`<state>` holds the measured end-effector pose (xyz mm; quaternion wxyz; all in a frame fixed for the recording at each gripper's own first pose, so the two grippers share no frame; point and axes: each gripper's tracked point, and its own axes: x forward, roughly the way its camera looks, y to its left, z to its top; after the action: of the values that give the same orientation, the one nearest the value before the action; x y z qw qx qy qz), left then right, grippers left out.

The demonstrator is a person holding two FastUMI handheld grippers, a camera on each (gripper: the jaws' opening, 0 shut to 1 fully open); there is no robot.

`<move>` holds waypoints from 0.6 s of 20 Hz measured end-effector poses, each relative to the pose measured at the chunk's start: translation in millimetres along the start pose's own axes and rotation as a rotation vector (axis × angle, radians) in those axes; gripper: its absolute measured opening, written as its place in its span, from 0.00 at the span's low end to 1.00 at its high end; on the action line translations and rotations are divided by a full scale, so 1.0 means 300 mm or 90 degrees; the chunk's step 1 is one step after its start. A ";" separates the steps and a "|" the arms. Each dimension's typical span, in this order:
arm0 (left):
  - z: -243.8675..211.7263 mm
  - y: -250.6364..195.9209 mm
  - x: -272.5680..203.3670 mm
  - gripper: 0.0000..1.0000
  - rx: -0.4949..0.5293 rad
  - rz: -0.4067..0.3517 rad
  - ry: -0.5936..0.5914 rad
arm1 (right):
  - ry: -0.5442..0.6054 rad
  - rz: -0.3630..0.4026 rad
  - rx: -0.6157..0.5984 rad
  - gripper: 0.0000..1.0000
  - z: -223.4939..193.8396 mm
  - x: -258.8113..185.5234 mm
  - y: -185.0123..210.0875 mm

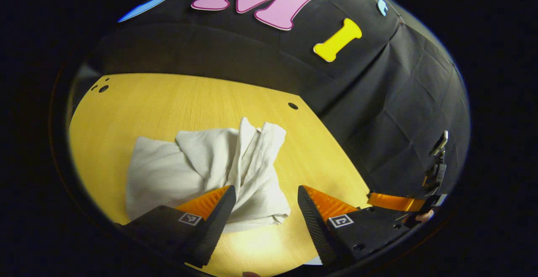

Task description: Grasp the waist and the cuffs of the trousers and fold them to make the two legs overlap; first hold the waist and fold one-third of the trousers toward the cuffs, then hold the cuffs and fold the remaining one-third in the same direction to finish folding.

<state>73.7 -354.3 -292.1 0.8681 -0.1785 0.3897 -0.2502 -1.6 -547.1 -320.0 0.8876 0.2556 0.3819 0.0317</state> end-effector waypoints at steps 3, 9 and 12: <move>0.024 0.010 -0.122 0.94 -0.024 -0.012 -0.032 | 0.008 0.023 -0.015 0.83 -0.008 0.009 0.076; 0.029 0.167 -0.321 0.94 -0.067 0.049 -0.069 | 0.031 0.086 -0.033 0.84 -0.055 0.033 0.276; 0.032 0.260 -0.403 0.94 -0.091 0.089 -0.087 | 0.053 0.102 -0.050 0.84 -0.095 0.043 0.354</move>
<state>35.0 -220.6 -254.4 0.8931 -0.2290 0.3577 -0.1482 2.5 -439.5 -294.4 0.8749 0.2487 0.3955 0.1279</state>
